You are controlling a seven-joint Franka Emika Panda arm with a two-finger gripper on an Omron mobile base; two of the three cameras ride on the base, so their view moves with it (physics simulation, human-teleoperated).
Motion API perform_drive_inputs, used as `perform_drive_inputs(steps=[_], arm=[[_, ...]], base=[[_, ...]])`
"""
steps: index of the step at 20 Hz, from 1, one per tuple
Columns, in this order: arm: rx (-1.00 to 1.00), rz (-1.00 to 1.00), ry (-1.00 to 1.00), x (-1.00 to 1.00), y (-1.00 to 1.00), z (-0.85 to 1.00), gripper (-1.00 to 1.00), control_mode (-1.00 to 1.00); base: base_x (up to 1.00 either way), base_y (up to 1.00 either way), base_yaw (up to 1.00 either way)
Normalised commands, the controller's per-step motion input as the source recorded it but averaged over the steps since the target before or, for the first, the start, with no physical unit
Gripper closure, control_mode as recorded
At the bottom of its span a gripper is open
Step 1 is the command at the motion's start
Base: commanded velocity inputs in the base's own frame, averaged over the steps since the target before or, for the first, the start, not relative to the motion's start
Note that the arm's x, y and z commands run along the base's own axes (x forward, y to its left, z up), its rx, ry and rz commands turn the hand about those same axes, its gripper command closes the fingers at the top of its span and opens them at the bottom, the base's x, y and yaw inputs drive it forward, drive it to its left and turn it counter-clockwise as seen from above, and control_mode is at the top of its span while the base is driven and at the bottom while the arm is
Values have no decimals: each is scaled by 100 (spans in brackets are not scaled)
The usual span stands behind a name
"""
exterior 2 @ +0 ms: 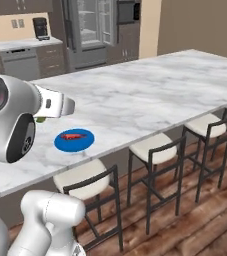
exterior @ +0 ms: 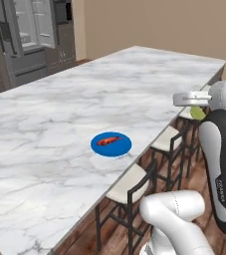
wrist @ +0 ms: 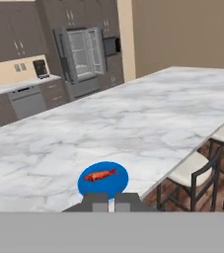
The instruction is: Take the lemon wedge from the fridge and place it on the plate with fish on the dining counter.
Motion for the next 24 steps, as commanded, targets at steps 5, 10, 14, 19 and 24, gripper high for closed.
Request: perform_drive_inputs(steps=[5,10,14,19,24], arm=[[0,0,0,0,0,0,100,100],[0,0,0,0,0,0,100,100],[0,0,0,0,0,0,100,100],[-3,6,1,55,9,0,100,-100],[-9,14,18,100,50,-11,100,-100]], base=[[45,-41,16],[64,-16,11],[67,3,10],[34,7,3],[0,0,0]])
